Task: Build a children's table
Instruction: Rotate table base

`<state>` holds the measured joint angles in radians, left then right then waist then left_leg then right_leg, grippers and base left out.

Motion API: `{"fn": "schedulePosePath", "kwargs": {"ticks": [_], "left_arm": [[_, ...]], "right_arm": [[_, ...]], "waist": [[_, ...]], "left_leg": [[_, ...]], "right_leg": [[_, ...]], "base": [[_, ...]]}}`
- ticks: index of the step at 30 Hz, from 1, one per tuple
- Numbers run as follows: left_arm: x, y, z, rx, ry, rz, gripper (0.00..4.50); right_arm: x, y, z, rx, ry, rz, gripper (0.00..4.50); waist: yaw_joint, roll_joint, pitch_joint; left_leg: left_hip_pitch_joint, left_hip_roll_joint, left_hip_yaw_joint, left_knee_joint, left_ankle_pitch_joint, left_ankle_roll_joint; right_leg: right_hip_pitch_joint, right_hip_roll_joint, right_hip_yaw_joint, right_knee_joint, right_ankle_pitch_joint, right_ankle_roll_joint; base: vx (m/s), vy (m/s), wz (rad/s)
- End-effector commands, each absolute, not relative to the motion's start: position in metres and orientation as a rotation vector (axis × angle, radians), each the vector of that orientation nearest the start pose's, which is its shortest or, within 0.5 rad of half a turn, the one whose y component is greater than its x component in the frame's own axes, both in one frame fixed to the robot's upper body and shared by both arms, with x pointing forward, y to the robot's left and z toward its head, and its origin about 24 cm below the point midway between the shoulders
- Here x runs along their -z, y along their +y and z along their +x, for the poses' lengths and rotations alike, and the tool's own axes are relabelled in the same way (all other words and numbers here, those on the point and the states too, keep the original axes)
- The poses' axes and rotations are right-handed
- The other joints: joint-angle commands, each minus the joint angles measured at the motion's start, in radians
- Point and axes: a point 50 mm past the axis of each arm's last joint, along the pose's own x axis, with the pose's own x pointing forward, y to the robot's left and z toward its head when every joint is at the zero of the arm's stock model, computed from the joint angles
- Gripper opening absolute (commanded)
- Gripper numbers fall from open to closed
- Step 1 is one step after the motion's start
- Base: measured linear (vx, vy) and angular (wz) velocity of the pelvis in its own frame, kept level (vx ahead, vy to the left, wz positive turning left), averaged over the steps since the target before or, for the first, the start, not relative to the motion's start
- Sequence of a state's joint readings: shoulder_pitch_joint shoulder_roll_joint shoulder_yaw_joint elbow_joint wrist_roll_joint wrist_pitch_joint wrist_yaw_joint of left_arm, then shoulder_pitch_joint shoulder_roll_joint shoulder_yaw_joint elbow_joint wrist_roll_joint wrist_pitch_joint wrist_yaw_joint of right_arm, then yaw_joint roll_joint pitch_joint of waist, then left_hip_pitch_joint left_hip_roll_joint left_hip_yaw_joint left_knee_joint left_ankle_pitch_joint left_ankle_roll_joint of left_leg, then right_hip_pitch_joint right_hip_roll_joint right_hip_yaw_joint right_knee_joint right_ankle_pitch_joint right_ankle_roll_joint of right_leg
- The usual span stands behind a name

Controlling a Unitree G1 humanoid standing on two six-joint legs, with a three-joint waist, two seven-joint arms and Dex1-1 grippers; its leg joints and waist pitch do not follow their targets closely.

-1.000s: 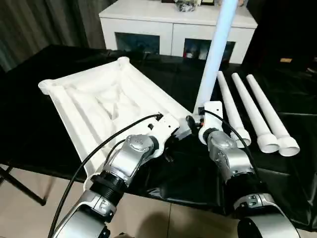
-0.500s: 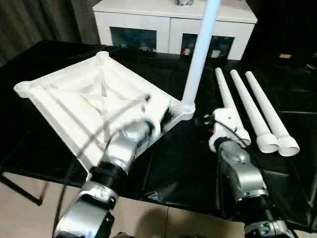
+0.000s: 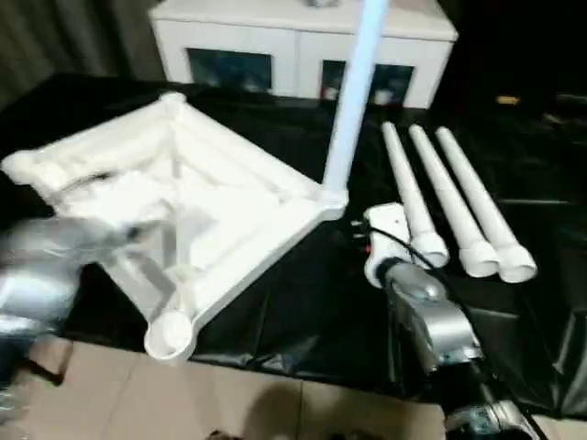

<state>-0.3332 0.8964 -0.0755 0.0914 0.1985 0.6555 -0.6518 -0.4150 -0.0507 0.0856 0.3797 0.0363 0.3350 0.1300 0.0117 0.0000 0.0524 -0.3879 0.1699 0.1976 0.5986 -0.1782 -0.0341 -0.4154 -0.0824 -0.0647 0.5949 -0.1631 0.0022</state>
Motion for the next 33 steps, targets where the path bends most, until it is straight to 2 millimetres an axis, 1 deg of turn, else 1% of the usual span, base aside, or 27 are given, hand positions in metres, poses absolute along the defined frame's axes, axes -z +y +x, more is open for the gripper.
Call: {"fn": "schedulePosePath", "kwargs": {"ticks": [1,3,4,6,8,9,10,11,12,13,14,15,16,17,18,19,21,23,24,25,26,28,29,30,31,32,33], "left_arm": [[-0.135,0.319,0.28,0.13,0.699,0.867,2.29],[-0.135,0.325,0.275,0.092,0.734,0.859,2.35],[-0.133,0.327,0.273,0.082,0.755,0.864,2.43],[-0.125,0.327,0.267,0.103,0.813,0.872,2.61],[-0.101,0.313,0.26,0.218,0.88,0.826,2.75],[-0.101,0.313,0.26,0.218,0.88,0.826,2.85],[-0.095,0.304,0.259,0.264,0.88,0.803,2.85],[-0.087,0.285,0.261,0.338,0.844,0.726,2.97],[-0.086,0.281,0.261,0.351,0.834,0.708,3.05],[-0.084,0.271,0.262,0.384,0.815,0.673,3.18],[-0.083,0.264,0.262,0.416,0.807,0.657,3.21],[-0.082,0.258,0.262,0.442,0.8,0.646,3.21],[-0.079,0.24,0.261,0.528,0.777,0.619,3.34],[-0.079,0.238,0.261,0.535,0.774,0.618,3.46],[-0.078,0.228,0.261,0.579,0.757,0.596,3.55],[-0.078,0.226,0.261,0.585,0.755,0.593,3.61],[-0.077,0.211,0.261,0.647,0.728,0.563,3.67],[-0.074,0.188,0.261,0.736,0.683,0.533,3.91],[-0.074,0.185,0.261,0.746,0.678,0.528,3.91],[-0.073,0.178,0.262,0.769,0.661,0.522,4.04],[-0.073,0.174,0.263,0.779,0.652,0.523,4.08],[-0.069,0.151,0.269,0.825,0.574,0.514,4.22],[-0.069,0.147,0.27,0.831,0.563,0.512,4.3],[-0.068,0.136,0.274,0.848,0.525,0.499,4.37],[-0.068,0.126,0.279,0.844,0.487,0.491,4.44],[-0.068,0.126,0.279,0.844,0.487,0.491,4.48],[-0.068,0.121,0.282,0.84,0.469,0.487,4.48]], "right_arm": [[-0.035,-0.106,0.325,-0.29,0.324,-0.078,4.05],[-0.036,-0.104,0.327,-0.299,0.325,-0.08,4.05],[-0.036,-0.102,0.328,-0.305,0.326,-0.081,4.05],[-0.036,-0.099,0.329,-0.317,0.328,-0.084,4.05],[-0.035,-0.094,0.33,-0.341,0.336,-0.09,4.05],[-0.035,-0.094,0.33,-0.341,0.336,-0.09,4.05],[-0.034,-0.092,0.331,-0.348,0.336,-0.09,4.05],[-0.034,-0.09,0.331,-0.356,0.338,-0.087,4.05],[-0.034,-0.09,0.331,-0.356,0.338,-0.087,4.05],[-0.034,-0.089,0.332,-0.357,0.339,-0.087,4.05],[-0.033,-0.089,0.332,-0.359,0.341,-0.085,4.05],[-0.033,-0.088,0.333,-0.362,0.342,-0.085,4.05],[-0.032,-0.086,0.334,-0.374,0.347,-0.085,4.05],[-0.032,-0.086,0.334,-0.374,0.348,-0.085,4.05],[-0.031,-0.085,0.335,-0.379,0.352,-0.082,4.05],[-0.031,-0.085,0.335,-0.38,0.352,-0.081,4.05],[-0.032,-0.084,0.337,-0.389,0.349,-0.076,4.05],[-0.04,-0.086,0.34,-0.386,0.318,-0.068,4.05],[-0.041,-0.087,0.341,-0.384,0.314,-0.067,4.05],[-0.045,-0.09,0.342,-0.374,0.302,-0.067,4.05],[-0.047,-0.092,0.343,-0.366,0.296,-0.069,4.05],[-0.06,-0.108,0.346,-0.319,0.266,-0.081,4.05],[-0.062,-0.11,0.347,-0.312,0.262,-0.083,4.05],[-0.067,-0.119,0.348,-0.277,0.262,-0.116,4.05],[-0.075,-0.129,0.348,-0.253,0.255,-0.148,4.05],[-0.075,-0.129,0.348,-0.253,0.255,-0.148,4.05],[-0.078,-0.133,0.347,-0.249,0.254,-0.158,4.05]], "waist": [[0.004,0.022,-0.061],[0.016,0.026,-0.058],[0.026,0.026,-0.056],[0.03,0.026,-0.056],[0.031,0.025,-0.054],[0.03,0.024,-0.052],[0.032,0.034,-0.053],[0.03,0.03,-0.053],[0.031,0.028,-0.053],[0.034,0.027,-0.055],[0.034,0.029,-0.055],[0.032,0.026,-0.054],[0.028,0.021,-0.056],[0.028,0.021,-0.056],[0.027,0.023,-0.054],[0.028,0.023,-0.054],[0.025,0.02,-0.055],[0.026,0.02,-0.055],[0.028,0.019,-0.057],[0.026,0.015,-0.059],[0.026,0.015,-0.058],[0.025,0.014,-0.061],[0.025,0.014,-0.061],[0.028,0.017,-0.06],[0.026,0.014,-0.061],[0.028,0.015,-0.063],[0.029,0.013,-0.064]], "left_leg": [[0.039,0.057,-0.033,-0.09,-0.307,-0.054],[0.051,0.058,-0.028,-0.088,-0.329,-0.065],[0.051,0.058,-0.028,-0.091,-0.36,-0.08],[0.048,0.057,-0.032,-0.095,-0.386,-0.092],[0.048,0.057,-0.034,-0.096,-0.408,-0.098],[0.046,0.057,-0.036,-0.098,-0.417,-0.098],[0.053,0.056,-0.037,-0.097,-0.442,-0.105],[0.052,0.056,-0.036,-0.096,-0.448,-0.106],[0.05,0.058,-0.039,-0.098,-0.452,-0.109],[0.053,0.057,-0.036,-0.095,-0.453,-0.108],[0.047,0.056,-0.04,-0.095,-0.449,-0.104],[0.043,0.055,-0.04,-0.096,-0.446,-0.1],[0.043,0.055,-0.04,-0.094,-0.435,-0.091],[0.043,0.055,-0.04,-0.094,-0.435,-0.091],[0.044,0.054,-0.038,-0.091,-0.434,-0.085],[0.045,0.055,-0.039,-0.091,-0.435,-0.085],[0.041,0.054,-0.039,-0.091,-0.431,-0.084],[0.042,0.054,-0.038,-0.091,-0.424,-0.081],[0.045,0.055,-0.037,-0.089,-0.413,-0.081],[0.034,0.054,-0.038,-0.091,-0.385,-0.076],[0.034,0.054,-0.037,-0.091,-0.378,-0.073],[0.036,0.053,-0.033,-0.087,-0.349,-0.066],[0.036,0.053,-0.033,-0.087,-0.349,-0.066],[0.039,0.052,-0.03,-0.085,-0.338,-0.061],[0.035,0.052,-0.03,-0.085,-0.329,-0.062],[0.037,0.051,-0.028,-0.083,-0.321,-0.062],[0.036,0.051,-0.029,-0.082,-0.314,-0.06]], "right_leg": [[0.029,-0.052,0.05,-0.052,-0.21,-0.209],[0.019,-0.052,0.053,-0.058,-0.215,-0.212],[0.018,-0.052,0.055,-0.058,-0.235,-0.208],[0.021,-0.056,0.056,-0.059,-0.266,-0.194],[0.02,-0.058,0.057,-0.062,-0.296,-0.181],[0.022,-0.059,0.057,-0.064,-0.31,-0.178],[0.016,-0.059,0.058,-0.068,-0.334,-0.173],[0.017,-0.059,0.058,-0.07,-0.333,-0.172],[0.021,-0.06,0.057,-0.069,-0.328,-0.177],[0.019,-0.06,0.058,-0.07,-0.324,-0.18],[0.024,-0.063,0.057,-0.069,-0.327,-0.181],[0.027,-0.061,0.056,-0.07,-0.33,-0.178],[0.028,-0.061,0.056,-0.07,-0.342,-0.169],[0.028,-0.061,0.056,-0.07,-0.342,-0.169],[0.025,-0.062,0.057,-0.074,-0.365,-0.17],[0.023,-0.06,0.056,-0.076,-0.371,-0.167],[0.026,-0.059,0.055,-0.074,-0.366,-0.167],[0.026,-0.057,0.056,-0.075,-0.361,-0.164],[0.026,-0.057,0.056,-0.073,-0.346,-0.165],[0.035,-0.058,0.055,-0.067,-0.322,-0.169],[0.034,-0.057,0.055,-0.069,-0.318,-0.167],[0.035,-0.053,0.055,-0.068,-0.291,-0.163],[0.035,-0.053,0.055,-0.068,-0.291,-0.163],[0.032,-0.051,0.057,-0.071,-0.287,-0.16],[0.037,-0.05,0.056,-0.068,-0.28,-0.159],[0.037,-0.048,0.056,-0.07,-0.268,-0.153],[0.038,-0.051,0.057,-0.069,-0.262,-0.154]], "base": [[0.0,0.0,0.0],[0.0,0.0,0.0],[0.0,0.0,0.0],[0.0,0.0,0.0],[0.0,0.0,0.0],[0.0,0.0,0.0],[0.0,0.0,0.0],[0.0,0.0,0.0],[0.0,0.0,0.0],[0.0,0.0,0.0],[0.0,0.0,0.0],[0.0,0.0,0.0],[0.0,0.0,0.0],[0.0,0.0,0.0],[0.0,0.0,0.0],[0.0,0.0,0.0],[0.0,0.0,0.0],[0.0,0.0,0.0],[0.0,0.0,0.0],[0.0,0.0,0.0],[0.0,0.0,0.0],[0.0,0.0,0.0],[0.0,0.0,0.0],[0.0,0.0,0.0],[0.0,0.0,0.0],[0.0,0.0,0.0],[0.0,0.0,0.0]]}}
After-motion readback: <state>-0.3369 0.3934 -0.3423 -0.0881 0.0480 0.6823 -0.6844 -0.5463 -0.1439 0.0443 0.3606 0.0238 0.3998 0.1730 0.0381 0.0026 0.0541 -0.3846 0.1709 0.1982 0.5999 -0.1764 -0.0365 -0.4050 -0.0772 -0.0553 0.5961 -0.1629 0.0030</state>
